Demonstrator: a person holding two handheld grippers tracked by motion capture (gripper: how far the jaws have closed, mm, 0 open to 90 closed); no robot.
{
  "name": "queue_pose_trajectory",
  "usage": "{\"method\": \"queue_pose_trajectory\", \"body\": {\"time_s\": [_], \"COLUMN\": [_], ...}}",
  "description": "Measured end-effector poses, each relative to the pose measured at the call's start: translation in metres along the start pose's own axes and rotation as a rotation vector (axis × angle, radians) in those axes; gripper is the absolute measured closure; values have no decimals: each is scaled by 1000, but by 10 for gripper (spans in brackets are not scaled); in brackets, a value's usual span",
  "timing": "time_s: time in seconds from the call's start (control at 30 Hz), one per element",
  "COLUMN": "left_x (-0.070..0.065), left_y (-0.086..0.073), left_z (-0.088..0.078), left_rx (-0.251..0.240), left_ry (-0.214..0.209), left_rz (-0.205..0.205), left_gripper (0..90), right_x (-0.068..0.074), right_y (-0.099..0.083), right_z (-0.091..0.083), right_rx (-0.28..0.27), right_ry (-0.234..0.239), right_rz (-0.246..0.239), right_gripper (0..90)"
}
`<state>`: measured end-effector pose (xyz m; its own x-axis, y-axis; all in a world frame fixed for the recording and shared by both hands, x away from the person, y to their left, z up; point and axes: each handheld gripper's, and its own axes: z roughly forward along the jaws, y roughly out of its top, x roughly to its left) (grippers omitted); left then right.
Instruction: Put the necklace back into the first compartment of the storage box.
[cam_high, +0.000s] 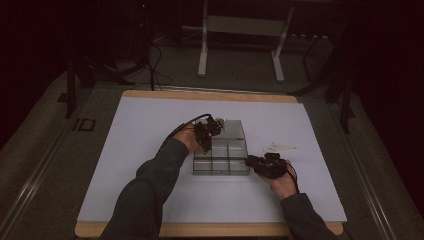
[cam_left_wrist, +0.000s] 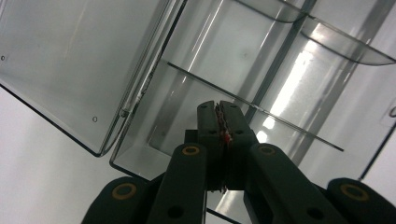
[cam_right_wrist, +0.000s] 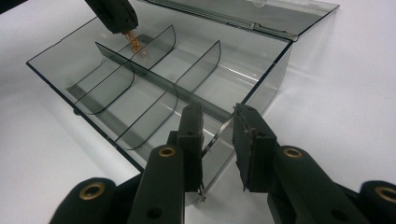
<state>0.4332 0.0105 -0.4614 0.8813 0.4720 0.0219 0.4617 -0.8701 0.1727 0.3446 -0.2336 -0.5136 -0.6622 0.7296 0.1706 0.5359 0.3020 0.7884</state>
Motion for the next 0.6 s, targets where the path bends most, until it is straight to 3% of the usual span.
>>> {"method": "queue_pose_trajectory", "body": {"time_s": [0.6], "left_x": [-2], "left_y": [2], "left_z": [6], "left_rx": [-3], "left_ry": [-2], "left_rz": [-11], "left_gripper": [879], "right_x": [0], "right_y": [0], "right_z": [0], "right_rx": [0], "right_ry": [0], "right_rz": [0], "right_gripper": [733]}}
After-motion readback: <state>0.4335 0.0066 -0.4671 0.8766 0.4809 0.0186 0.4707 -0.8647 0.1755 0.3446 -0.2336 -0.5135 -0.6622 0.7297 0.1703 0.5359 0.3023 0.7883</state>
